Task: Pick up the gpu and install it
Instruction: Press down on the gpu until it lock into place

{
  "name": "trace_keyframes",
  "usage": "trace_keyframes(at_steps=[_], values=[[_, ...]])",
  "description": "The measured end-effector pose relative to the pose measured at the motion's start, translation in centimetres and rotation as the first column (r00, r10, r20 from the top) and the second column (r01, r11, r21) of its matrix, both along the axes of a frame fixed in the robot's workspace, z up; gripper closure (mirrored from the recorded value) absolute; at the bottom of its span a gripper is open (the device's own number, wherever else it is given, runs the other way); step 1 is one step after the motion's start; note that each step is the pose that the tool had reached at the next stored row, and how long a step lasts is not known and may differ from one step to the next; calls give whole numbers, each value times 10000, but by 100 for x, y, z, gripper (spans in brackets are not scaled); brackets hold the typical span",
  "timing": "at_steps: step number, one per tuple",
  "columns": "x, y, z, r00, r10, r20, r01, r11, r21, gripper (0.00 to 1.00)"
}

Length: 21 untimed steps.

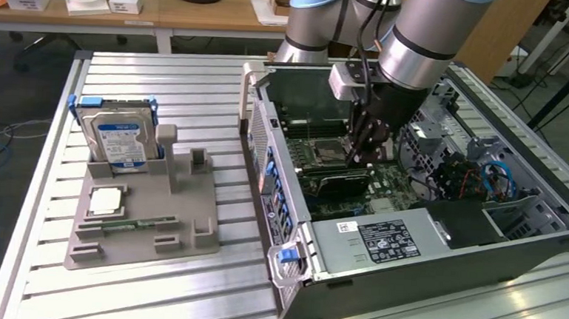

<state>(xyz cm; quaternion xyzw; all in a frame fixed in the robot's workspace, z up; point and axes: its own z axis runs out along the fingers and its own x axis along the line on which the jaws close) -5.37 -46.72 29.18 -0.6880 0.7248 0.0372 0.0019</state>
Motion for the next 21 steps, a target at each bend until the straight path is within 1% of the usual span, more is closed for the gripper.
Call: trace_keyframes(at_steps=[7, 8, 9, 10, 11, 12, 14, 15, 18, 21], values=[[-2, 0, 3, 10000, 1, 2, -1, 10000, 0, 89], [-3, -1, 7, 10000, 9, 21, -9, 10000, 1, 89], [-3, -1, 9, 9999, 24, 114, -24, 10000, 9, 89], [-3, 0, 8, 9996, 36, 266, -36, 10000, 12, 89], [-2, 0, 8, 9993, 40, 362, -40, 10000, 13, 89], [-2, 3, 8, 9993, 40, 372, -41, 10000, 9, 89], [-1, 3, 8, 9993, 42, 373, -42, 10000, 4, 89], [-2, 3, 20, 9993, 41, 372, -42, 10000, 3, 89], [-2, 4, 112, 9993, 40, 376, -40, 10000, 5, 89], [-3, 3, 116, 9993, 40, 376, -40, 10000, 6, 89]])
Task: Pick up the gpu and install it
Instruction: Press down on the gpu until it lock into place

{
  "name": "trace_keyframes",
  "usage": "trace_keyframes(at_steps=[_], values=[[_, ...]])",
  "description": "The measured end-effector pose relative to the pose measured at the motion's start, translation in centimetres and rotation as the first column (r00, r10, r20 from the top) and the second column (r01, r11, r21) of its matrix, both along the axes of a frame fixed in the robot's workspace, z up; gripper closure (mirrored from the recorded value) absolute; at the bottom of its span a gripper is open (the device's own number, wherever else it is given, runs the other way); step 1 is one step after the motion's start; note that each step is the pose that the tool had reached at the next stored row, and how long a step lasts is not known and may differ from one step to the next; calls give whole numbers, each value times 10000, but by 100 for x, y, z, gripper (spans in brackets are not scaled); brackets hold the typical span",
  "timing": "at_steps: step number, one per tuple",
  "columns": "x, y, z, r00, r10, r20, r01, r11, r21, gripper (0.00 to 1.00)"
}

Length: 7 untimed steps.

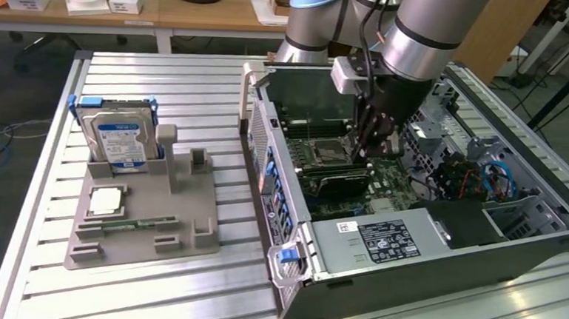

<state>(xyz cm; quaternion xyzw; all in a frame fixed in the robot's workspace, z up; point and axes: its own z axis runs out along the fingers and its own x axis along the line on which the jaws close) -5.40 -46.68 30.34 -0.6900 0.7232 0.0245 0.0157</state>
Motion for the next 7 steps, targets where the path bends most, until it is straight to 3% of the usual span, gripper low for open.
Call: trace_keyframes(at_steps=[7], values=[[0, 0, 1, 10000, 0, 0, 0, 10000, -2, 89]])
